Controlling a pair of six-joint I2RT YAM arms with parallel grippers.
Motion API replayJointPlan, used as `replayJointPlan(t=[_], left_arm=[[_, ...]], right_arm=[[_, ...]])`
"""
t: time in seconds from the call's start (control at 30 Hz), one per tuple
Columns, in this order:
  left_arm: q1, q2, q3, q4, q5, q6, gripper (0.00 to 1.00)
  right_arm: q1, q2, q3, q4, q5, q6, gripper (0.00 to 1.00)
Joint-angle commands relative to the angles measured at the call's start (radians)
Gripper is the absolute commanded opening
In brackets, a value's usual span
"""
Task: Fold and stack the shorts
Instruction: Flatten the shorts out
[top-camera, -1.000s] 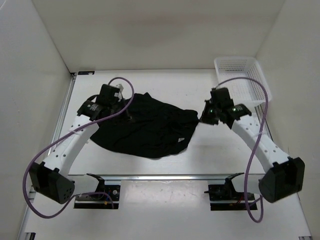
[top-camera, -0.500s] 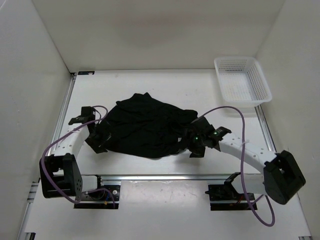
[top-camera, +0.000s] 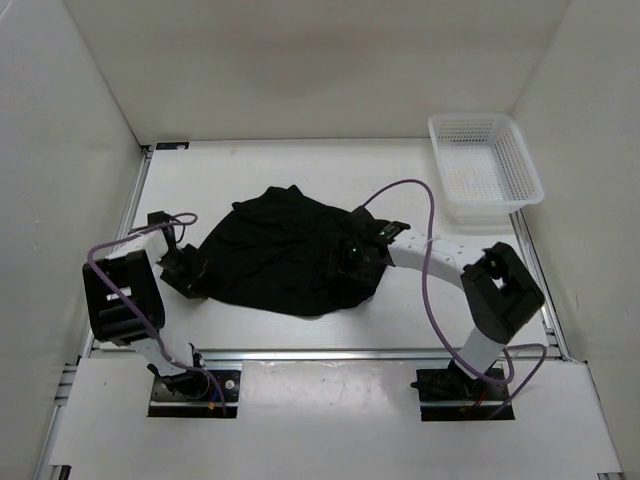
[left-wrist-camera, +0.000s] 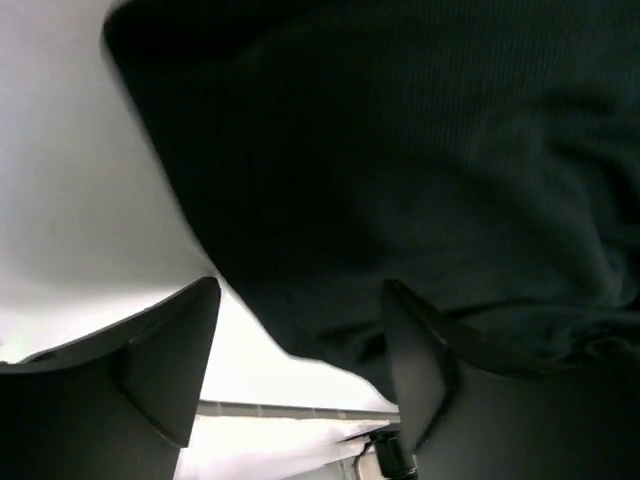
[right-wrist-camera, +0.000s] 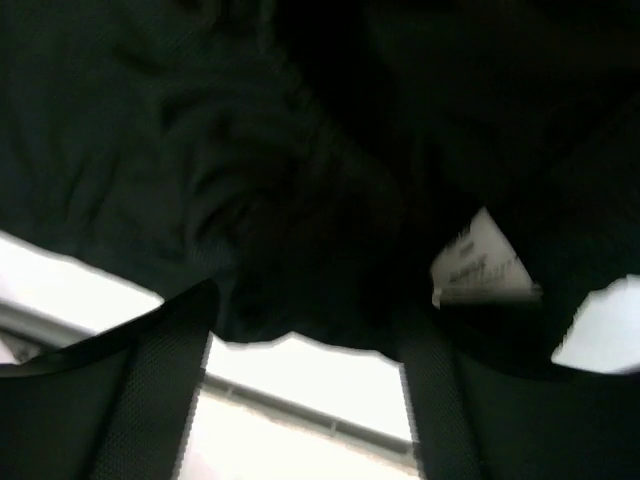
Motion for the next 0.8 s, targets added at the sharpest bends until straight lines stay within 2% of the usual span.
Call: replayJointPlan(t=[0.0, 0.03, 0.07, 0.1, 0.13, 0.17, 0.3, 0.37, 0.47, 0.57, 0.63, 0.7, 0.77], left_arm=[[0.005, 0.029, 0.063, 0.033, 0.018, -0.005, 0.67], [0.005, 0.038, 0.063, 0.033, 0.018, -0.005, 0.55], [0.005, 0.051, 0.079, 0.033, 0.018, -0.005, 0.23], [0.005, 0.06, 0.093, 0.033, 0.018, -0.005, 0.1], [0.005, 0.06, 0.103, 0.033, 0.032, -0.005, 0.1], [0.005, 0.06, 0.118, 0.033, 0.041, 0.004, 0.1], [0.005, 0.051, 0.173, 0.033, 0.084, 0.004, 0.1], [0.005, 0.026, 0.208, 0.033, 0.122, 0.004, 0.1], [0.005, -0.014, 0.322, 0.008, 0.191, 0.004, 0.1], [-0.007, -0.058, 0.473, -0.073, 0.2, 0.004, 0.1], [-0.016, -0.087, 0.517, -0.101, 0.188, 0.004, 0.1], [-0.016, -0.138, 0.517, -0.11, 0.188, 0.004, 0.1], [-0.03, -0.175, 0.434, -0.119, 0.178, 0.022, 0.1]], right_arm=[[0.004, 0.074, 0.065, -0.001, 0.033, -0.023, 0.71], [0.004, 0.092, 0.086, -0.012, 0.033, -0.023, 0.6], [0.004, 0.118, 0.095, -0.032, 0.033, -0.023, 0.29], [0.004, 0.119, 0.106, -0.046, 0.051, -0.023, 0.14], [0.004, 0.119, 0.128, -0.058, 0.067, -0.023, 0.04], [-0.005, 0.119, 0.14, -0.084, 0.085, -0.034, 0.0], [-0.057, 0.085, 0.247, -0.164, 0.186, -0.109, 0.0], [-0.105, 0.057, 0.365, -0.231, 0.275, -0.182, 0.0], [-0.186, 0.036, 0.562, -0.296, 0.343, -0.279, 0.0], [-0.24, -0.021, 0.683, -0.32, 0.355, -0.348, 0.0], [-0.252, -0.094, 0.683, -0.32, 0.373, -0.368, 0.0], [-0.252, -0.192, 0.587, -0.31, 0.384, -0.378, 0.0], [-0.242, -0.275, 0.463, -0.296, 0.384, -0.364, 0.0]])
